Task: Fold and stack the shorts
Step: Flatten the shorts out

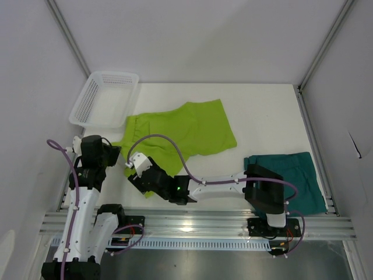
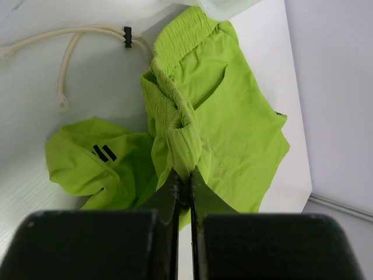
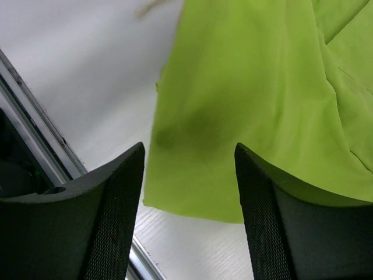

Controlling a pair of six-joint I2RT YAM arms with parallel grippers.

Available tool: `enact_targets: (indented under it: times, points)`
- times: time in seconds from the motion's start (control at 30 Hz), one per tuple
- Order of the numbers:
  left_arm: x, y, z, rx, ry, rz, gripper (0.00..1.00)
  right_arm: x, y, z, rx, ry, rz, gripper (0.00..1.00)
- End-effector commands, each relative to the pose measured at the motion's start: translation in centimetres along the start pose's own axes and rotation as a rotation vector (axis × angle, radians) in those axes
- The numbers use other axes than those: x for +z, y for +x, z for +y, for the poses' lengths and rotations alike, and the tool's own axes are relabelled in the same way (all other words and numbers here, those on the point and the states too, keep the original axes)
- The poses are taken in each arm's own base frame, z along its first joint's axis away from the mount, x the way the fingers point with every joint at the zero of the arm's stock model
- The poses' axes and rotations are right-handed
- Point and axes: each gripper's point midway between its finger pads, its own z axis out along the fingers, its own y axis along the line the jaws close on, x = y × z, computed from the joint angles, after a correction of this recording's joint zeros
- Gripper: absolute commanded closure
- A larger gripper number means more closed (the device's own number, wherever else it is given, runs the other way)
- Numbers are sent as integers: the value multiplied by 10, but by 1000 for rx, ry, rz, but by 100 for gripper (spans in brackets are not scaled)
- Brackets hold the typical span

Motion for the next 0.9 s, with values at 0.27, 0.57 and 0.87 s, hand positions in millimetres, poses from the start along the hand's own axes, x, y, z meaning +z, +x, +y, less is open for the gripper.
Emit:
enact_targets:
  times: [0.27,0.57,0.87]
  points:
    - [-12,-7,-19,10,50,-1,100,21,-10,13,4,113,-31,38]
    - [-18,-15,-24,42,62,-34,100,28,18,-1,-3,217,-12,40]
    - [-23,-7,-29,117,42,44,100,33,35,-30,27,358,15,49]
